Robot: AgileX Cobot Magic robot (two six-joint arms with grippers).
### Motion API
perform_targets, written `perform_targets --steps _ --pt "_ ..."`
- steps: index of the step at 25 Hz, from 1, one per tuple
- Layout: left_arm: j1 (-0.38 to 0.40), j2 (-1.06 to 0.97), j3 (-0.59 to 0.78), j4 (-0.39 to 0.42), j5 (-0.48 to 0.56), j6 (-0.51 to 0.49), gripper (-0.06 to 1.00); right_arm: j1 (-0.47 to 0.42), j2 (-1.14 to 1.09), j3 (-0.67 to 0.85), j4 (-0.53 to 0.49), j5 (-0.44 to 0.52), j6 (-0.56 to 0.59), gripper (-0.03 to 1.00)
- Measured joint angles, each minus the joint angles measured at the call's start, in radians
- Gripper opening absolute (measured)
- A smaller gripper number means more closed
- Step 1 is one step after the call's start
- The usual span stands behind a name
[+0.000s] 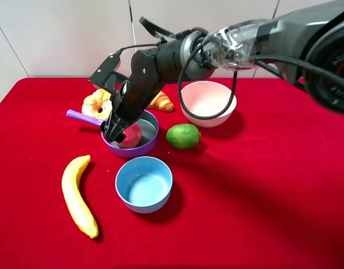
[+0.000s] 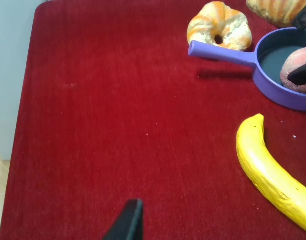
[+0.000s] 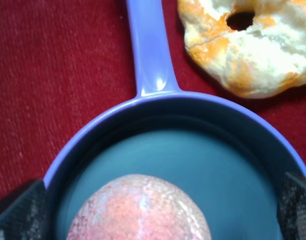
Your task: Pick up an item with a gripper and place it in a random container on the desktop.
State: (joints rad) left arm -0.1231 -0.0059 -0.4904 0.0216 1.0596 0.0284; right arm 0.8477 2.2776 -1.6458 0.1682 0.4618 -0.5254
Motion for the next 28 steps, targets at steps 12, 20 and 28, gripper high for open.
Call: perform_targets --steps 12,20,28 --pt "0.0 0.0 0.0 0.0 0.0 0.0 0.99 0.0 -0.116 -0.001 0.0 0.251 0.082 0.69" --pt "0.0 0.0 0.0 0.0 0.0 0.0 0.99 0.0 -0.19 -0.001 -0.026 0.514 0.102 0.69" --pt "0.0 0.0 0.0 0.0 0.0 0.0 0.99 0.0 -0.27 -0.003 -0.111 0.751 0.134 0.69"
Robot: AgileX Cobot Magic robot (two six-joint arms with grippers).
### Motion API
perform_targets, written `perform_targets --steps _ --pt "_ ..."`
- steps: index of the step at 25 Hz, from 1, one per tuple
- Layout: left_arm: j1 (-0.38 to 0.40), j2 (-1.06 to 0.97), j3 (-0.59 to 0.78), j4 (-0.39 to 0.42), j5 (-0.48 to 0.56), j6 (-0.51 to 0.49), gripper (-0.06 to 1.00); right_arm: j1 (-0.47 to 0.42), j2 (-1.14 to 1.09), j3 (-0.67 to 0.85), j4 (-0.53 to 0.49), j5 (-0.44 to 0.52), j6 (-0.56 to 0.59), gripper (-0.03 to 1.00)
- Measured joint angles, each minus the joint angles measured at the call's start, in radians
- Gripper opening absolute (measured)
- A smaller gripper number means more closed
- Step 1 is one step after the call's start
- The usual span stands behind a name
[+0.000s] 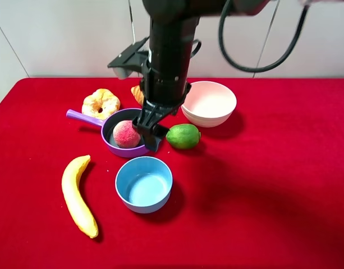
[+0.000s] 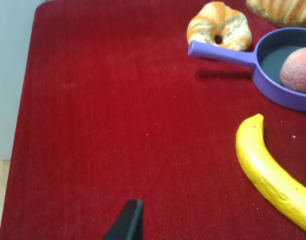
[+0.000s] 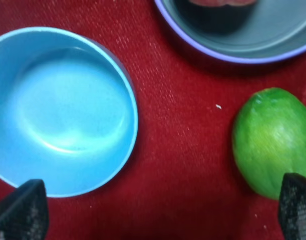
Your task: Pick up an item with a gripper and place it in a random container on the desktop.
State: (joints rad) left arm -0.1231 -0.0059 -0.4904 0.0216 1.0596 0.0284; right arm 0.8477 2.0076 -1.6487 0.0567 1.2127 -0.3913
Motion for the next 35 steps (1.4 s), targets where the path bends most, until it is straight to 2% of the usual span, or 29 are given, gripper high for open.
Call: perform_targets --steps 7,21,35 --pt "0.0 0.0 0.0 0.0 0.0 0.0 0.99 0.0 -0.116 0.028 -0.001 0.001 0.029 0.69" --pt "0.0 0.0 0.0 0.0 0.0 0.0 0.99 0.0 -0.464 0.375 -0.037 0.003 0.173 0.69" --pt "0.0 0.0 0.0 0.0 0.0 0.0 0.99 0.0 -0.916 0.724 -0.08 0.003 0.365 0.69"
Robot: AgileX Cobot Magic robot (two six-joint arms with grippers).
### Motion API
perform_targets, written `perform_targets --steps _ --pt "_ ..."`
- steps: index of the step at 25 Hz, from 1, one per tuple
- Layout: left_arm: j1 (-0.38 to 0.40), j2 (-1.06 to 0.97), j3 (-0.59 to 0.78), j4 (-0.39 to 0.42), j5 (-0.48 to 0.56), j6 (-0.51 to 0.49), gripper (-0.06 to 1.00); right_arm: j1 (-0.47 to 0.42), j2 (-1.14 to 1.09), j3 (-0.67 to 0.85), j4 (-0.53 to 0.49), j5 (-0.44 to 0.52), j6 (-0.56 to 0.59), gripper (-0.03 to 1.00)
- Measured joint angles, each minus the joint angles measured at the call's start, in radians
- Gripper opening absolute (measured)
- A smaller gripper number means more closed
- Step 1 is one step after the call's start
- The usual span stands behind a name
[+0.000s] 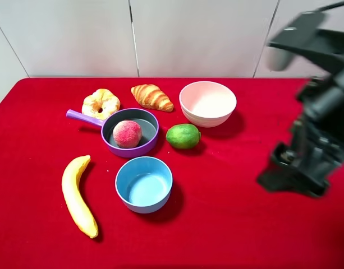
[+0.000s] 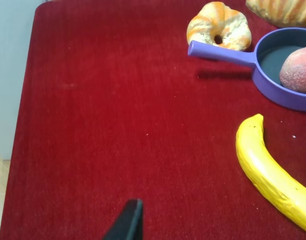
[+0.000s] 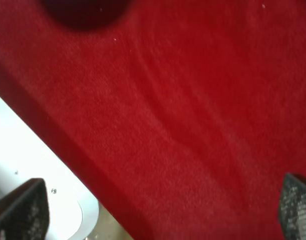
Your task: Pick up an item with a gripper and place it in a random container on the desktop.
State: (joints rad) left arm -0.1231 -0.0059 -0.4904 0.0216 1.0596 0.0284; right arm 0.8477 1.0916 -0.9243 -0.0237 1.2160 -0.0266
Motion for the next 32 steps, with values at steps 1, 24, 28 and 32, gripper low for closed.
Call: perform_targets --steps 1,24,28,32 --pt "0.0 0.0 0.0 0.0 0.0 0.0 0.99 -0.001 -0.036 0.021 -0.004 0.0 0.012 0.69" --pt "0.0 0.0 0.0 0.0 0.0 0.0 0.99 -0.623 -0.657 0.141 -0.041 -0.001 0.033 0.69" --pt "0.0 0.0 0.0 0.0 0.0 0.0 0.99 -0.637 -0.736 0.146 -0.052 -0.033 0.027 0.69" --pt "0.0 0.0 0.0 0.0 0.0 0.0 0.99 -0.639 -0.837 0.198 -0.058 -0.089 0.027 0.69"
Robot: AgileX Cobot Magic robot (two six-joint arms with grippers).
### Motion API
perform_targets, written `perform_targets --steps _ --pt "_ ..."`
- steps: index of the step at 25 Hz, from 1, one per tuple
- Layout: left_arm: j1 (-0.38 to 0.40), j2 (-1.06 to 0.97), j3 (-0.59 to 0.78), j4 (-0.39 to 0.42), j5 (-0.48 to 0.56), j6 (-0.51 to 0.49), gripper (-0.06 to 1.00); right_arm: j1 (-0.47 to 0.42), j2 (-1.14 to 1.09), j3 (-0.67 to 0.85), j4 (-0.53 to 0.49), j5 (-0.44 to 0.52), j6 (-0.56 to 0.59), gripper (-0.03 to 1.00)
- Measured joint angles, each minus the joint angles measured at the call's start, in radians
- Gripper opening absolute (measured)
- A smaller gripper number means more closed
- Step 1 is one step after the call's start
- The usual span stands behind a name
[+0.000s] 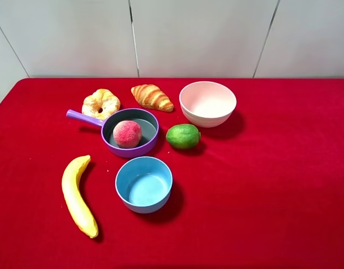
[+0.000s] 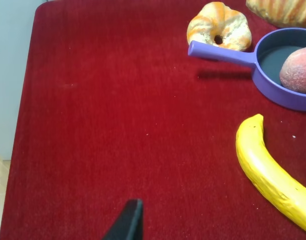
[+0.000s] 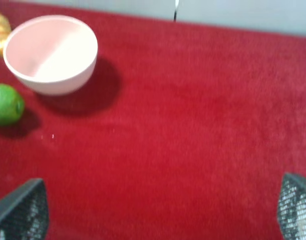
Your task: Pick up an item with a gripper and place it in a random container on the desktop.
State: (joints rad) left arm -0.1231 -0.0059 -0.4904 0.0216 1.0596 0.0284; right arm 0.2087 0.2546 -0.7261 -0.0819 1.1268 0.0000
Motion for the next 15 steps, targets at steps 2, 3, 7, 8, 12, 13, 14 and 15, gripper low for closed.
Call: perform_targets --steps 2,3,7,8,12,13,14,15 --pt "0.0 0.0 0.0 0.0 0.0 0.0 0.99 0.0 -0.057 0.034 -0.001 -0.024 0.0 0.69" --pt "0.0 0.0 0.0 0.0 0.0 0.0 0.99 0.0 -0.084 0.053 -0.001 -0.035 0.0 0.69" --pt "0.0 0.0 0.0 0.0 0.0 0.0 0.99 0.0 -0.178 0.125 -0.001 -0.083 0.0 0.69" --pt "0.0 0.0 0.0 0.0 0.0 0.0 0.99 0.0 -0.203 0.14 -0.001 -0.096 0.0 0.69" --pt "0.0 0.0 0.0 0.0 0.0 0.0 0.99 0.0 -0.259 0.202 0.001 -0.129 -0.011 0.69" --pt "0.0 0.0 0.0 0.0 0.0 0.0 0.99 0.0 -0.26 0.207 0.002 -0.128 -0.013 0.69" --pt "0.0 0.0 0.0 0.0 0.0 0.0 0.99 0.0 -0.26 0.211 0.002 -0.128 -0.014 0.69" --pt "0.0 0.0 0.0 0.0 0.0 0.0 0.99 0.0 -0.26 0.211 0.005 -0.128 -0.014 0.69"
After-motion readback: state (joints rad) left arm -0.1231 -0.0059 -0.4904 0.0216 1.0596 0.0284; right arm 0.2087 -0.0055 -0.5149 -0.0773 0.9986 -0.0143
